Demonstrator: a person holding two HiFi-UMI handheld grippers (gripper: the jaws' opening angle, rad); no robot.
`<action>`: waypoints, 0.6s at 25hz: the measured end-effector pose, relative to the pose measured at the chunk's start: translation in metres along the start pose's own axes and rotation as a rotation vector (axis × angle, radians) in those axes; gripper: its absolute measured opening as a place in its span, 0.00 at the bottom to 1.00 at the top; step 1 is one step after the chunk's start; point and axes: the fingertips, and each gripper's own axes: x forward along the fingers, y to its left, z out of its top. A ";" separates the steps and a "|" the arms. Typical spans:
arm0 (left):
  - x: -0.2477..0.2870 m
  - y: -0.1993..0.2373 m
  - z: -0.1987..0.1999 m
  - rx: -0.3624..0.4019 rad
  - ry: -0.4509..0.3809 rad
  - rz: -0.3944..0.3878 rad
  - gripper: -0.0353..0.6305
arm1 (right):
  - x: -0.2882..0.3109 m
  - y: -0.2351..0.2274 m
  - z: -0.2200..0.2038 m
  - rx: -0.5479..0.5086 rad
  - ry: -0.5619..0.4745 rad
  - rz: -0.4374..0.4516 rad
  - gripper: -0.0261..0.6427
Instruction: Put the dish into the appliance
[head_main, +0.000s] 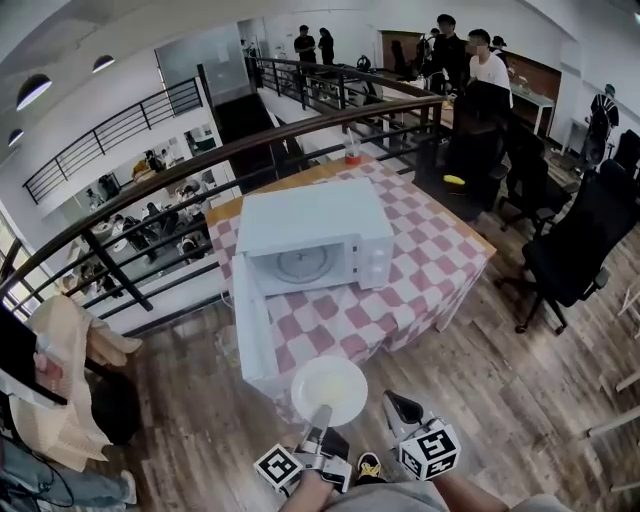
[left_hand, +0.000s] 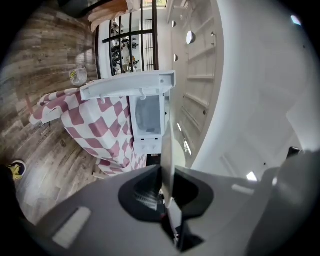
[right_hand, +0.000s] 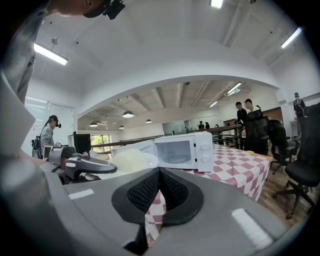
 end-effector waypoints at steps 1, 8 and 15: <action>0.007 0.000 0.000 -0.004 -0.001 0.001 0.09 | 0.003 -0.005 0.003 0.000 -0.004 0.002 0.04; 0.044 0.006 0.002 -0.005 -0.020 0.008 0.09 | 0.022 -0.034 0.010 -0.005 -0.021 0.022 0.04; 0.065 0.004 0.002 -0.016 -0.039 0.006 0.09 | 0.039 -0.045 0.011 -0.011 -0.018 0.055 0.04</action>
